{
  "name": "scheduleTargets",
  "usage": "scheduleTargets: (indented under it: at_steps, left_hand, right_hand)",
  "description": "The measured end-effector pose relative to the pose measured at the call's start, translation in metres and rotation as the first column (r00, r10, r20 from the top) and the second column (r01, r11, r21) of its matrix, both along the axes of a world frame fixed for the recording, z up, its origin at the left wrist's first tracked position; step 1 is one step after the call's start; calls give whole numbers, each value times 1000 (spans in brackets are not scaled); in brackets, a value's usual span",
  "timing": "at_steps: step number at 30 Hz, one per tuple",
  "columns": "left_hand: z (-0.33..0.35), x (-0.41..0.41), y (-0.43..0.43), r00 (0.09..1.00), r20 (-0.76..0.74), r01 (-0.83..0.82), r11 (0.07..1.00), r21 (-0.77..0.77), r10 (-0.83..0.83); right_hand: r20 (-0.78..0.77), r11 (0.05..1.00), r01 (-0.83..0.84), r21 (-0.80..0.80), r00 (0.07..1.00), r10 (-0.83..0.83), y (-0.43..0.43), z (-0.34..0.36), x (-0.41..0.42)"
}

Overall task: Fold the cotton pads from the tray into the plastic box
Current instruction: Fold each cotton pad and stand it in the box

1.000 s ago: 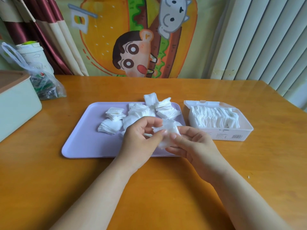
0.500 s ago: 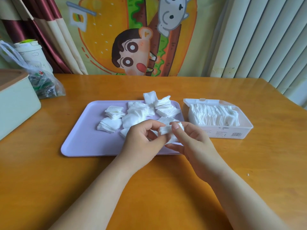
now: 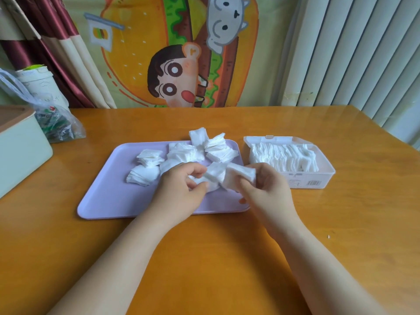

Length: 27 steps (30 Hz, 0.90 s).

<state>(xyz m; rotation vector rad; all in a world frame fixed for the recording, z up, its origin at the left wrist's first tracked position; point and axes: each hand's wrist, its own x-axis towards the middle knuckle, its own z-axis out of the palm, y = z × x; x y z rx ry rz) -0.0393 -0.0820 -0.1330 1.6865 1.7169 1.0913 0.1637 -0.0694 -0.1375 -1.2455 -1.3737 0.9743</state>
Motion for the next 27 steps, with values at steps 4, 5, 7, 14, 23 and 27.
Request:
scheduleTargets:
  at_steps: [4,5,7,14,23,27]
  left_hand:
    - [-7,-2,11,948,-317,-15,998,67,36]
    - [-7,3,14,945,-327,5,995,102,29]
    - [-4,15,25,938,-345,40,987,153,15]
    - [7,41,59,864,-503,-6,999,-38,-14]
    - [23,22,48,977,-182,-61,967,248,108]
    - [34,23,31,906,405,118,993,32,-120]
  right_hand:
    - [-21,993,120,5,993,-120,4,-5,2]
    - [-8,990,141,15,990,-141,5,-7,1]
    - [0,984,176,24,984,-176,8,-11,2]
    - [-27,982,186,-21,982,-186,6,-8,4]
    - [-91,987,135,-92,986,-143,6,-2,9]
    - [-121,989,106,-98,986,-118,10,-4,14]
